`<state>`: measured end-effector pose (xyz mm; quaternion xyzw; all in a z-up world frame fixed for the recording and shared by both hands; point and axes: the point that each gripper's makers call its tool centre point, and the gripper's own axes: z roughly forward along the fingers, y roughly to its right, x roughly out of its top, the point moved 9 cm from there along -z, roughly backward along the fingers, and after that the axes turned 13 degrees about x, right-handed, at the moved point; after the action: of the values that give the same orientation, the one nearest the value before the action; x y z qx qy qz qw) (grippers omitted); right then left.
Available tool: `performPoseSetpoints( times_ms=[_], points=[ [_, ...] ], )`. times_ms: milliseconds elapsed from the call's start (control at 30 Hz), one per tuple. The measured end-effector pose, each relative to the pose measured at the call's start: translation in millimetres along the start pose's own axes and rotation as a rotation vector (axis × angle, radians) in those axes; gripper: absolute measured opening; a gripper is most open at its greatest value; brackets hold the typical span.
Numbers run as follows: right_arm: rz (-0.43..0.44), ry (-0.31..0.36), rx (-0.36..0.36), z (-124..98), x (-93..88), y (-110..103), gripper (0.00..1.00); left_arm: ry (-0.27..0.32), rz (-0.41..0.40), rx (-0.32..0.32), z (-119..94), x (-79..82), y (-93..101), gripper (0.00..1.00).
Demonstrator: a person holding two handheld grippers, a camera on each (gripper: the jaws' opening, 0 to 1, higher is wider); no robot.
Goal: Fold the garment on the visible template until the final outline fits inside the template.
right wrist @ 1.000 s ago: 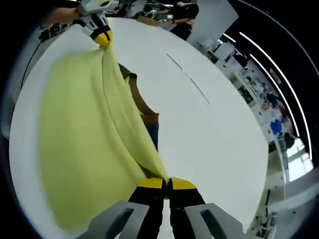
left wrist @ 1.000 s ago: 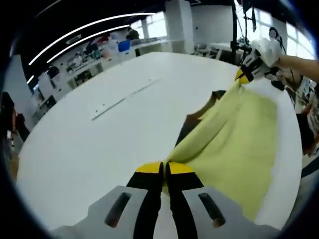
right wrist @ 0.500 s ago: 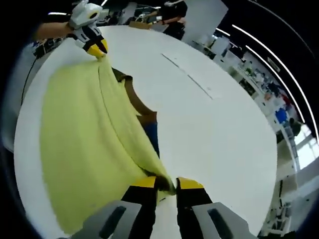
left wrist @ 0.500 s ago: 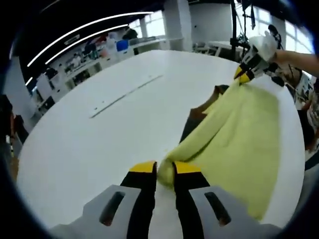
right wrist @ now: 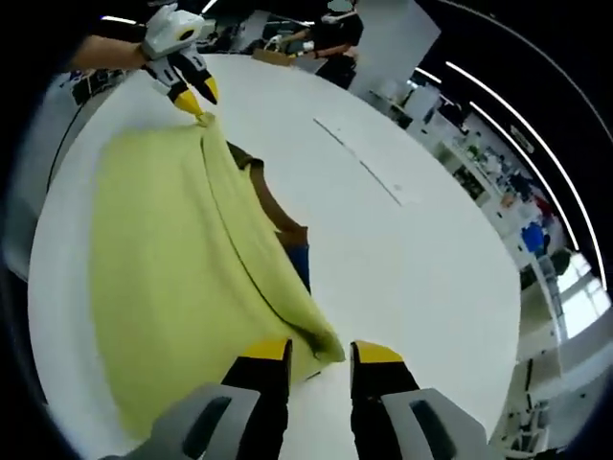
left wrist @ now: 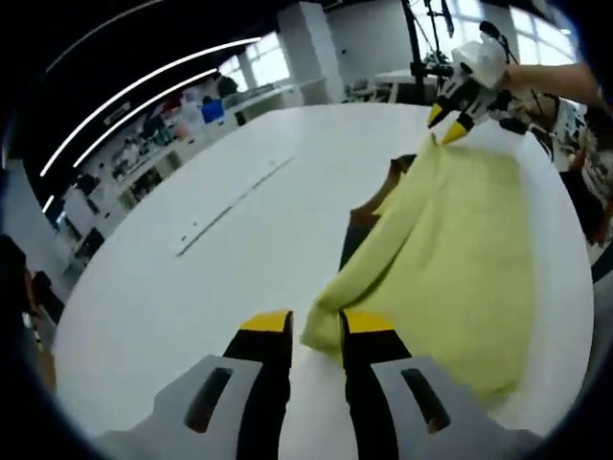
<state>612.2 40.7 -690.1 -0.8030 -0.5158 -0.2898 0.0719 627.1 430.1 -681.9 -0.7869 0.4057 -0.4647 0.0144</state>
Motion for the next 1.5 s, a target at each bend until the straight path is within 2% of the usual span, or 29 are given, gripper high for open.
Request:
performPoseSetpoints(
  times_ms=[133, 300, 667, 1200, 1300, 1500],
  points=[
    [0.011, 0.0, 0.02, 1.6, -4.6, -3.4, 0.14, 0.008, 0.035, -0.013, 0.1, -1.4, 2.0, 0.12],
    [0.011, -0.008, 0.031, 5.5, -9.2, -2.0, 0.12, -0.04, 0.129, -0.036, 6.4, -9.9, 7.8, 0.1],
    [0.034, 0.009, 0.018, 16.8, -12.3, 16.1, 0.07, -0.064, 0.185, -0.022, 21.4, -11.4, 6.7, 0.09],
    [0.019, -0.005, 0.041, 26.2, -11.9, 26.9, 0.03, -0.067, 0.157, -0.025, 27.5, -14.3, 4.5, 0.08],
    [0.026, -0.002, 0.048, 25.5, -11.8, 28.0, 0.02, -0.07, 0.172, -0.012, 28.9, -13.8, 3.7, 0.06],
    [0.029, -0.002, 0.048, 23.9, -10.1, 27.1, 0.0, -0.076, 0.147, 0.002, 28.3, -14.0, 1.5, 0.03]
  ],
)
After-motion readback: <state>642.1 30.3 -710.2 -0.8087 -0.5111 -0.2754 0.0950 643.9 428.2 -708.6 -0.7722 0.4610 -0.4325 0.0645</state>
